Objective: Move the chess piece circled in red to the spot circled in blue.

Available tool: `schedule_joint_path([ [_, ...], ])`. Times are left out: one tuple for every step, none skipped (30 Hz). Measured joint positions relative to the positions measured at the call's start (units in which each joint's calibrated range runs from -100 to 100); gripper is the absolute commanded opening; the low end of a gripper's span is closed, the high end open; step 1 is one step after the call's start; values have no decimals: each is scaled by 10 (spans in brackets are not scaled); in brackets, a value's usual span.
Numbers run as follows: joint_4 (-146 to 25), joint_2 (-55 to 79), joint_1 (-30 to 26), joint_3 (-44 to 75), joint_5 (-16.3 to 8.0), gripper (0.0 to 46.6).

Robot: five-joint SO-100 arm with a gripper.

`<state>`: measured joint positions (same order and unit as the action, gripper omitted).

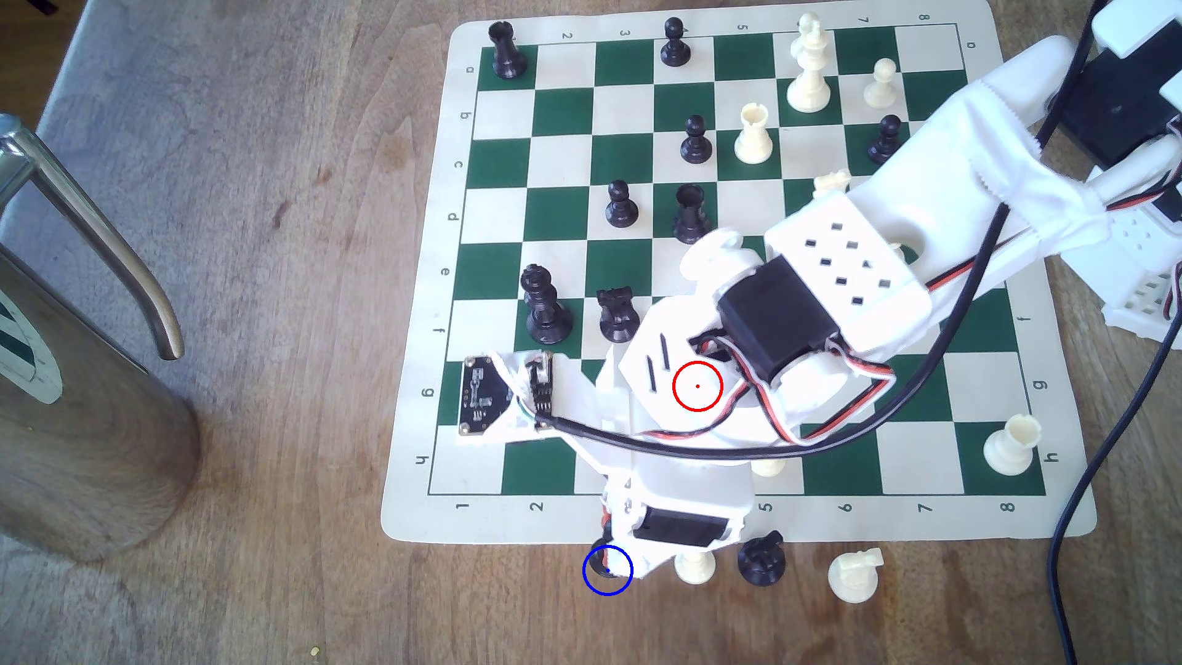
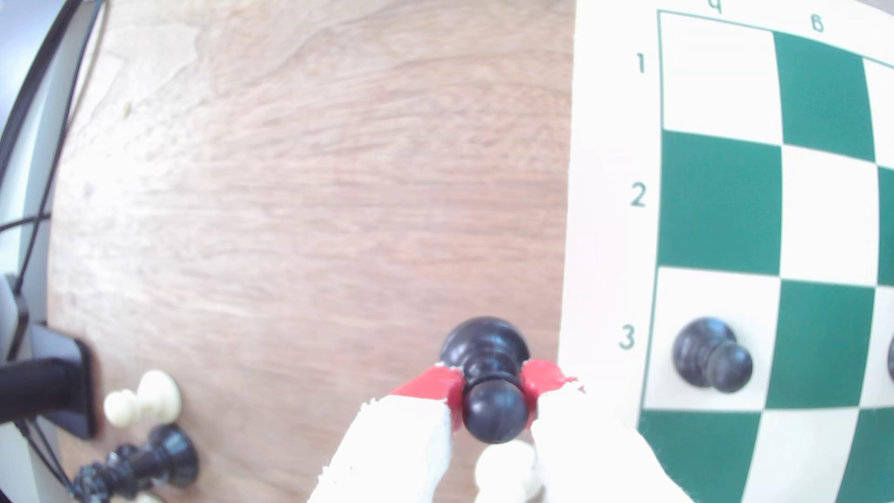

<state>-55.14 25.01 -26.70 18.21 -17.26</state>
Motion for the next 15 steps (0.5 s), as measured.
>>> schedule_joint_path([
  [4, 6, 0, 1, 0, 3],
  [12, 18, 0, 1, 0, 3],
  [15, 23, 0, 1, 0, 3],
  [18, 28, 1, 1, 0, 3],
  [21, 31, 1, 1, 0, 3],
  [22, 36, 1, 1, 0, 3],
  [22, 38, 3, 1, 0, 3],
  [22, 39, 4, 1, 0, 3],
  [23, 39, 6, 1, 0, 3],
  [23, 39, 7, 1, 0, 3],
  [25, 39, 9, 1, 0, 3],
  [25, 39, 9, 1, 0, 3],
  [25, 40, 10, 1, 0, 3],
  [25, 42, 10, 1, 0, 3],
  [25, 44, 10, 1, 0, 3],
])
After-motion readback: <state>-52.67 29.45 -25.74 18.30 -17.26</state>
